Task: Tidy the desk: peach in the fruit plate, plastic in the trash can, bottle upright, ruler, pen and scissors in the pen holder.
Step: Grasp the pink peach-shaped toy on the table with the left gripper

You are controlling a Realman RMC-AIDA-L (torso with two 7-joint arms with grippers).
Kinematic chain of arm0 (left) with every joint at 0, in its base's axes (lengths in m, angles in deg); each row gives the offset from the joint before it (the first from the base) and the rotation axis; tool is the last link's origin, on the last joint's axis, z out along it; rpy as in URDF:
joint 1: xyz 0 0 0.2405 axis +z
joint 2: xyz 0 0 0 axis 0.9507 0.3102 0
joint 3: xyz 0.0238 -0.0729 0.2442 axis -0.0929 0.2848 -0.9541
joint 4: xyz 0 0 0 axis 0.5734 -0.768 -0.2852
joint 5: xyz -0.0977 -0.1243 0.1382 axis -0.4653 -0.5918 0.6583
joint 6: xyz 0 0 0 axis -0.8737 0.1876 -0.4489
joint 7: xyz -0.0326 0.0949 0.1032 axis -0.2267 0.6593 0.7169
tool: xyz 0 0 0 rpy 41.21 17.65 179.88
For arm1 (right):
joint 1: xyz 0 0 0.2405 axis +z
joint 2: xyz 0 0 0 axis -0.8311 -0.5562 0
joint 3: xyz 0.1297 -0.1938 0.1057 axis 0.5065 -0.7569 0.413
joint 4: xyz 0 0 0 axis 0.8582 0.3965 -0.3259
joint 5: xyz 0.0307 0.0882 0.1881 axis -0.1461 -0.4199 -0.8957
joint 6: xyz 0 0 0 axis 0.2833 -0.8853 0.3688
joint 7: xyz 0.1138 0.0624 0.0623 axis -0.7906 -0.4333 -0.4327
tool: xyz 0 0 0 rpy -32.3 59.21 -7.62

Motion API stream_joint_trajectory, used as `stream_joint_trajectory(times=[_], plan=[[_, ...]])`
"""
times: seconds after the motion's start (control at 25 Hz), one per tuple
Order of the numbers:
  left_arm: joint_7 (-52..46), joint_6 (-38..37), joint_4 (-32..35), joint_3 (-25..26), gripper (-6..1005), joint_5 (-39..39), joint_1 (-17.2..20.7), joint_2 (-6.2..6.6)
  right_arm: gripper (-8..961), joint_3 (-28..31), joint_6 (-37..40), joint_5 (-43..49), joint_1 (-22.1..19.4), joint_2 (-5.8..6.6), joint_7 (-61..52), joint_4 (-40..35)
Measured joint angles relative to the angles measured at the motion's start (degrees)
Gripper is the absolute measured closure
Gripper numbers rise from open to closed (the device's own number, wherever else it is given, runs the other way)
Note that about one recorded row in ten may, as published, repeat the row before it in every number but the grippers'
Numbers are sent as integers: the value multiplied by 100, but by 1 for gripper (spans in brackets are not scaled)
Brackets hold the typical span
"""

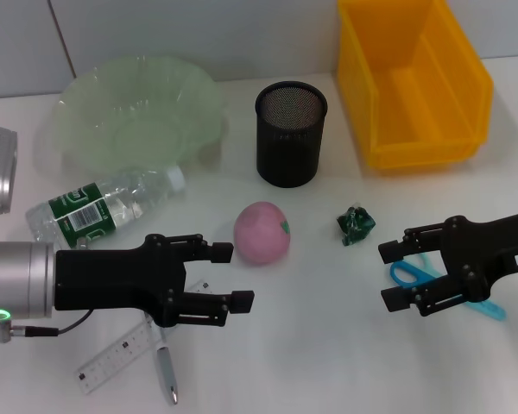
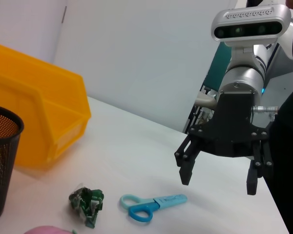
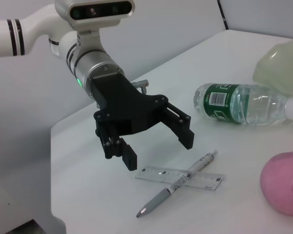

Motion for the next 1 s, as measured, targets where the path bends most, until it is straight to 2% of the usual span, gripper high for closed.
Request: stream_joint_trajectory(times=[0.8,0.96,1.0], plan=[[0,38,90,0,172,0,-54,-4,139,-9,11,13,13,-6,-14,9],[10,214,154,-9,171,1,-60,-52,141,-9,18,19,13,-6,-14,10],[7,445,238,-14,171,31,-65,-104,141,-10,18,21,12,-7,-14,9]])
